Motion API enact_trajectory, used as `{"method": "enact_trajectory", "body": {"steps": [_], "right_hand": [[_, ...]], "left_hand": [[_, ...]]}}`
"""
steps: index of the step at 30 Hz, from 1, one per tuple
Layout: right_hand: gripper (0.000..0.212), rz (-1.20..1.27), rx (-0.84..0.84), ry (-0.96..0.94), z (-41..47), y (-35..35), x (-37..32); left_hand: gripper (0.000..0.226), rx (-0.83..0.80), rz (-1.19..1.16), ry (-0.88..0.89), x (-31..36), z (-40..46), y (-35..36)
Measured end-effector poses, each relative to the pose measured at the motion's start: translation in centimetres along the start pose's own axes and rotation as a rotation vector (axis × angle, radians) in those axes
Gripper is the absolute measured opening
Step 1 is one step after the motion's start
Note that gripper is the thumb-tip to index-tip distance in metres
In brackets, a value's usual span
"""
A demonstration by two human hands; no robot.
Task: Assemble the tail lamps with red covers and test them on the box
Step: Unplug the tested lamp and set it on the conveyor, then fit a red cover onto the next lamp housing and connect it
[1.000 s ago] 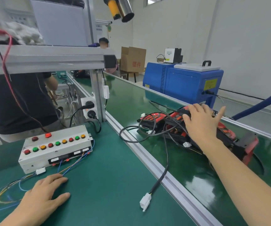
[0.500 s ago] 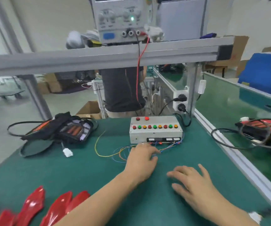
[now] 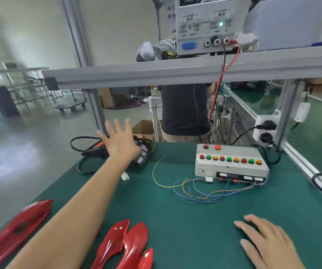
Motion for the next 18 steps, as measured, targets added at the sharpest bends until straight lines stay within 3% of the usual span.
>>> {"method": "enact_trajectory", "body": {"steps": [3, 5, 8, 12, 18], "right_hand": [[0.069, 0.031, 0.000, 0.020, -0.2, -0.5, -0.2], [0.054, 0.042, 0.012, 0.027, -0.4, -0.9, -0.3], [0.049, 0.016, -0.034, 0.043, -0.3, -1.0, -0.4], [0.052, -0.028, -0.023, 0.051, -0.3, -1.2, -0.2], [0.069, 0.008, -0.032, 0.065, 0.0, 0.0, 0.5]], "left_hand": [[0.103, -0.171, 0.117, -0.026, -4.1, 1.0, 2.5], [0.089, -0.216, 0.100, -0.008, -5.3, 0.9, 3.9], [0.055, -0.057, 0.110, 0.036, -5.8, 1.0, 3.4], [0.031, 0.090, 0.153, 0.085, -6.3, 1.1, 2.6], [0.025, 0.305, -0.012, 0.076, -7.7, 0.3, 0.2]]}}
Point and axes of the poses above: each hand's wrist, its own z-axis towards the middle knuckle, its own y-axis out of the palm, x = y × z, the point moved 10 cm from there along z, towards the middle knuckle, and after that the axes turned 4 degrees about z, right-handed, at the moved point
